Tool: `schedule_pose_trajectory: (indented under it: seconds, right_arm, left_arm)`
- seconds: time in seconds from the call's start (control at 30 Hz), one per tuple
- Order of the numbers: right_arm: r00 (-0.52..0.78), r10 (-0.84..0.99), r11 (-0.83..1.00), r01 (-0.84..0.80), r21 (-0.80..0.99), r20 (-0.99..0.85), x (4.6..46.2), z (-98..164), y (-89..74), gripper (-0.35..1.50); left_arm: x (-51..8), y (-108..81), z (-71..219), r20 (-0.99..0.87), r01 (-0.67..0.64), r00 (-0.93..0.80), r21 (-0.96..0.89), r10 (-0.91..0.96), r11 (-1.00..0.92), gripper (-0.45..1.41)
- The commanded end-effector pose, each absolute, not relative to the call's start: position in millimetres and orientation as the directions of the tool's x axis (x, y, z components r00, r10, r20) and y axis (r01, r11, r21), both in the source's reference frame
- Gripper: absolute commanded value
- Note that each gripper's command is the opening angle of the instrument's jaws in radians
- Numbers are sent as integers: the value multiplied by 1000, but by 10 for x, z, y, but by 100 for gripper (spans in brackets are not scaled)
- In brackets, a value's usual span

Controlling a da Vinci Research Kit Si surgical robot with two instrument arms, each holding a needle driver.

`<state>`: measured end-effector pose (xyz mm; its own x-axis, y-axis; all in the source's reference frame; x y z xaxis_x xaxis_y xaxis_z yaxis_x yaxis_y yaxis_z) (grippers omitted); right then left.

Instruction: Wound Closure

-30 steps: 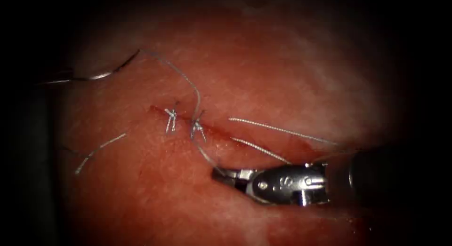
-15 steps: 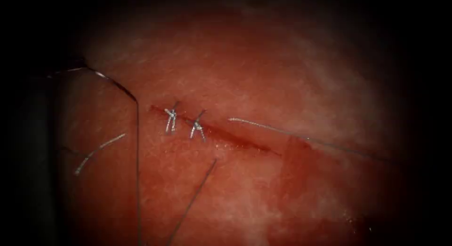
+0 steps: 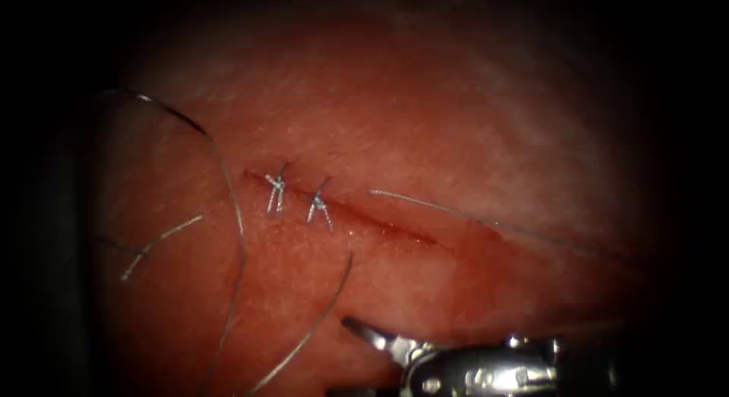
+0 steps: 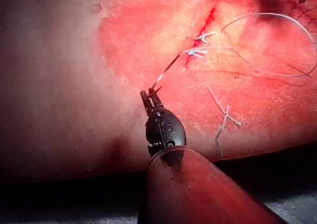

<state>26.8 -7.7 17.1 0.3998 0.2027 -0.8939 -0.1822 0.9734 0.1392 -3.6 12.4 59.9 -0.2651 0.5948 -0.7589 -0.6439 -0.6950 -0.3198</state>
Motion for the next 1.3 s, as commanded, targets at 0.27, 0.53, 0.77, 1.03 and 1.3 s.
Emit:
schedule_pose_trajectory:
  seconds: [0.27, 0.53, 0.77, 1.03, 1.3]
  right_arm:
    - [444, 170, 970, -234, 69, -880, 267, 259, -69, 135]
    - [433, 170, 966, -251, 62, -885, 290, 289, -49, 128]
    - [415, 150, 980, -181, 81, -898, 300, 305, -53, -35]
    - [456, 158, 977, -199, 73, -876, 284, 267, -77, -35]
    - [413, 171, 980, -162, 113, -895, 315, 151, -147, -35]
  left_arm:
    - [-42, 128, 616, -765, -668, -249, -308, 594, -677, -45]
    - [-43, 125, 616, -766, -670, -250, -306, 593, -676, -45]
    - [-42, 122, 615, -765, -672, -250, -304, 593, -675, -45]
    - [-42, 122, 614, -765, -672, -250, -304, 594, -675, -45]
    - [-42, 120, 614, -766, -671, -254, -299, 590, -678, -45]
